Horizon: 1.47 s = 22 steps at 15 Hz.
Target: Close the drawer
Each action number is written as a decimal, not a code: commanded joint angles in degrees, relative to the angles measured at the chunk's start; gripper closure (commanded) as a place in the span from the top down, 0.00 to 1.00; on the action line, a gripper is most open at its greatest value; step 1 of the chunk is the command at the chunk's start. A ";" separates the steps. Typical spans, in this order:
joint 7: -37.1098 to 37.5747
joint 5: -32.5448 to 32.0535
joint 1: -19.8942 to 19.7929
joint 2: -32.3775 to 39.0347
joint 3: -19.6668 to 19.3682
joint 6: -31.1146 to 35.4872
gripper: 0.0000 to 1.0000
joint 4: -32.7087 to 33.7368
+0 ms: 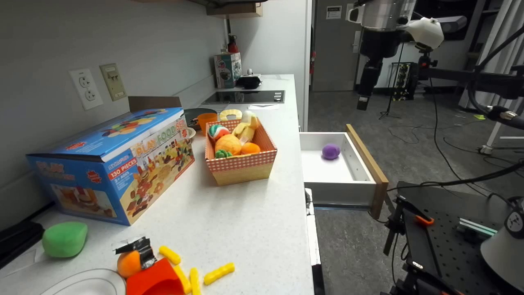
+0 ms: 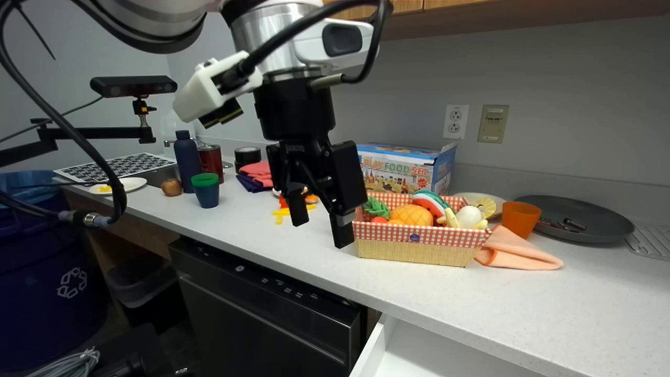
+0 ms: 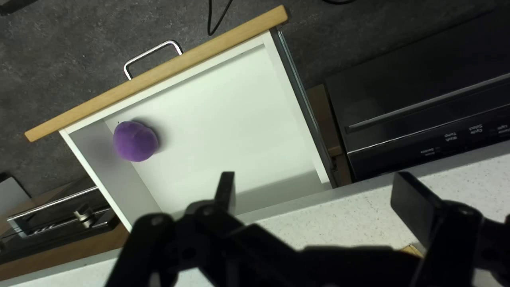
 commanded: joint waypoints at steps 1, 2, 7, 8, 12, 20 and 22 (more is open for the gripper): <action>-0.13 -0.21 0.03 0.44 -0.80 0.15 1.00 0.36; -0.37 -0.33 -0.27 0.72 -1.26 0.41 1.00 0.43; -2.54 -1.27 -3.20 4.94 -6.29 1.39 1.00 0.85; -2.72 -1.45 -3.85 6.40 -7.16 1.62 1.00 1.05; -1.59 -1.49 -4.68 6.72 -7.19 1.22 1.00 0.14; -1.01 -3.14 -5.50 8.98 -7.00 2.62 1.00 0.33; -0.06 -4.97 -6.21 11.00 -6.82 4.16 1.00 0.00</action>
